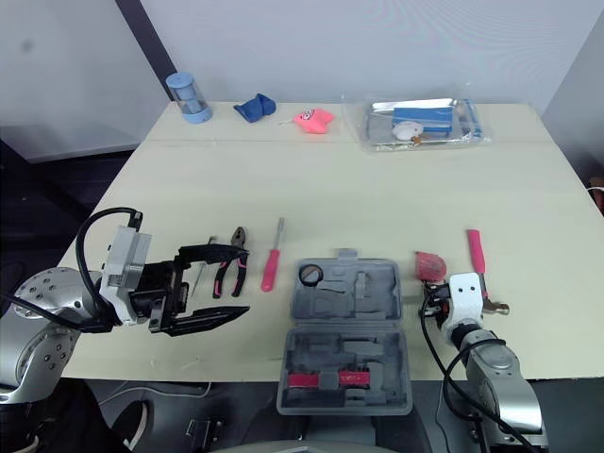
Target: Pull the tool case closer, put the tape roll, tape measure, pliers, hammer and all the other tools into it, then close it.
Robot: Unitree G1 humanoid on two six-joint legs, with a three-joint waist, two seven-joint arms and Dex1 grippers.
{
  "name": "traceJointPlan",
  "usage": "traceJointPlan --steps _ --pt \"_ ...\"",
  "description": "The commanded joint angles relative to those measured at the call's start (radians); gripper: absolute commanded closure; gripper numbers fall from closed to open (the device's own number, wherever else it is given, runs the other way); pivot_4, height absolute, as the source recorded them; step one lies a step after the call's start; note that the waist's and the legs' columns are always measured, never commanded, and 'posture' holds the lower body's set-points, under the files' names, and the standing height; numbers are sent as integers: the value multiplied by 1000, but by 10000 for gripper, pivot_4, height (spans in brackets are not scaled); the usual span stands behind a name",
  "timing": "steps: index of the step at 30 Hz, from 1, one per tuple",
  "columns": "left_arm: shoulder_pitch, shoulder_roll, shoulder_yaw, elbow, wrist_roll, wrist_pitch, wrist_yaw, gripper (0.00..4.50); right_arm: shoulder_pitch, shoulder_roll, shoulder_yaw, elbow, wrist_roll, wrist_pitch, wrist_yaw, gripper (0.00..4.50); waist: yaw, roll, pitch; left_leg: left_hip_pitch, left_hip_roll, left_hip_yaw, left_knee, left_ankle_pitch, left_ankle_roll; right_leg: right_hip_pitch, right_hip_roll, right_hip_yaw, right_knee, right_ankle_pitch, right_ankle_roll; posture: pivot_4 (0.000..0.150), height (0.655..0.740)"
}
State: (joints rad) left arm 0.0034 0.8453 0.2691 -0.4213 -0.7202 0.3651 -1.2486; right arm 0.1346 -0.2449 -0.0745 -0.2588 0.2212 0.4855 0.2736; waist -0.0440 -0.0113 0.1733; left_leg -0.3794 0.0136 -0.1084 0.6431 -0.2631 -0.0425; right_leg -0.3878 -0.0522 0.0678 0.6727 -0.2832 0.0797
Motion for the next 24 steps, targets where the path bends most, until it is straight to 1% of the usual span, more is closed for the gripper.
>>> traceJointPlan --steps 1,7,9,13,15,19,24 --pt "-9 1 12 -15 -19 -9 -6 0 16 -5 3 -23 -3 -5 4 44630 0 0 0 0 0 0 0 0 0 0 0 0 0 0 0 1500 7400" --pt "-4 6 -1 -26 -35 -8 -35 0 108 -69 46 -80 -24 -39 75 44630 1 0 0 0 0 0 0 0 0 0 0 0 0 0 0 1500 7400" --pt "7 12 -8 -32 -33 -11 -57 0 166 -94 62 -109 -5 -64 130 44630 2 0 0 0 0 0 0 0 0 0 0 0 0 0 0 1500 7400" --pt "25 31 -22 -37 -23 -21 -116 0 253 -131 73 -146 1 -95 180 44630 1 0 0 0 0 0 0 0 0 0 0 0 0 0 0 1500 7400" --pt "23 40 -30 -30 -22 -28 -142 0 281 -130 66 -161 19 -102 195 44630 1 0 0 0 0 0 0 0 0 0 0 0 0 0 0 1500 7400" --pt "13 57 -50 -17 -13 -48 -203 0 333 -129 55 -144 33 -146 219 44630 2 0 0 0 0 0 0 0 0 0 0 0 0 0 0 1500 7400" --pt "-20 67 -80 11 8 -84 -257 0 384 -129 51 -77 34 -226 252 44630 3 -1 -1 0 0 0 0 0 0 1 0 0 -1 0 0 1500 7400"
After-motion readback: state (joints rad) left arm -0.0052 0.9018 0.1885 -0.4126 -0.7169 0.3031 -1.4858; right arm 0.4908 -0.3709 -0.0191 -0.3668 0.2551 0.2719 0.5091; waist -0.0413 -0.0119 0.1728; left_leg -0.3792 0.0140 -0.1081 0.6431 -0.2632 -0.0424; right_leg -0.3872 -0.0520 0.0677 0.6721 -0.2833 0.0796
